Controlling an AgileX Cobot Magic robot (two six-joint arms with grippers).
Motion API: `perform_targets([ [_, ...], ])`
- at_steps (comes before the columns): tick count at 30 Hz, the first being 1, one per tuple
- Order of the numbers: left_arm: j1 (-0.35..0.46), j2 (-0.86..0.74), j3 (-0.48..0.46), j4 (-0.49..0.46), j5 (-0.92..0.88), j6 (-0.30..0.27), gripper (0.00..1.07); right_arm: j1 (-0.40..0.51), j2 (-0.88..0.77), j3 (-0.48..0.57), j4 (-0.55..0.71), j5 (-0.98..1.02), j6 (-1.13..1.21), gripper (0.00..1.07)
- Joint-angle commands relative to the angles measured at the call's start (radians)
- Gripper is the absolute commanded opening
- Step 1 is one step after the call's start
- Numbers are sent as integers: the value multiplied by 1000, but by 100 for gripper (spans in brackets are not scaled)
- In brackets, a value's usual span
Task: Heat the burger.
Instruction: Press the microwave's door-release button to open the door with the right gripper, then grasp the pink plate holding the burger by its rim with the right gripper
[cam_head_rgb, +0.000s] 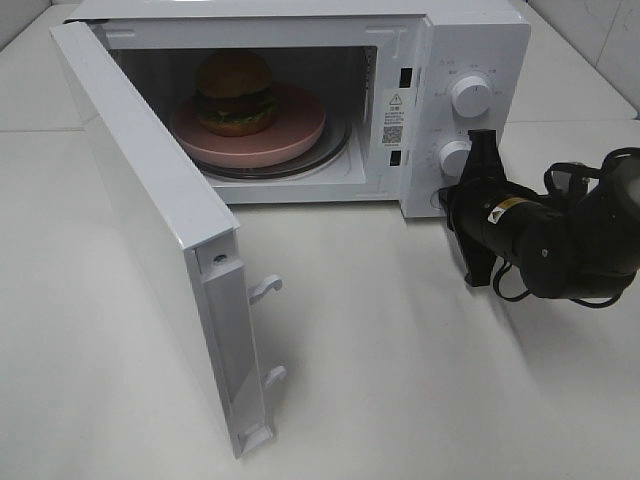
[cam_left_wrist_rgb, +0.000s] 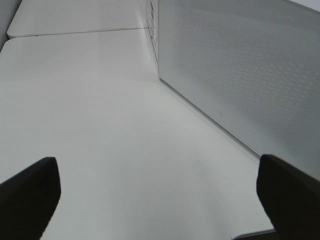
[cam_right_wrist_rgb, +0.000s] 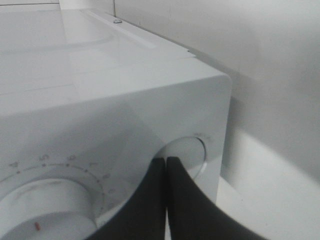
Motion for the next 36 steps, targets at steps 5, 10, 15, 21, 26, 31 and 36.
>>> perform_targets([
  [5, -4, -17, 2, -6, -12, -6, 102, 12, -29, -4, -13, -3, -5, 0],
  [10, -4, -17, 2, -6, -12, -6, 102, 20, -29, -1, -25, 8, -7, 0],
  [15, -4, -17, 2, -6, -12, -6, 102, 24, -29, 27, -15, 8, -7, 0],
  [21, -4, -17, 2, -6, -12, -6, 102, 24, -55, 63, -3, 8, -8, 0],
  [26, -4, -17, 2, -6, -12, -6, 102, 24, -98, 99, 0, 8, -25, 0],
  [31, -4, -17, 2, -6, -12, -6, 102, 24, -154, 153, -18, 9, -82, 0],
  [36, -4, -17, 2, -6, -12, -6, 102, 24, -235, 222, -18, 58, -199, 0],
])
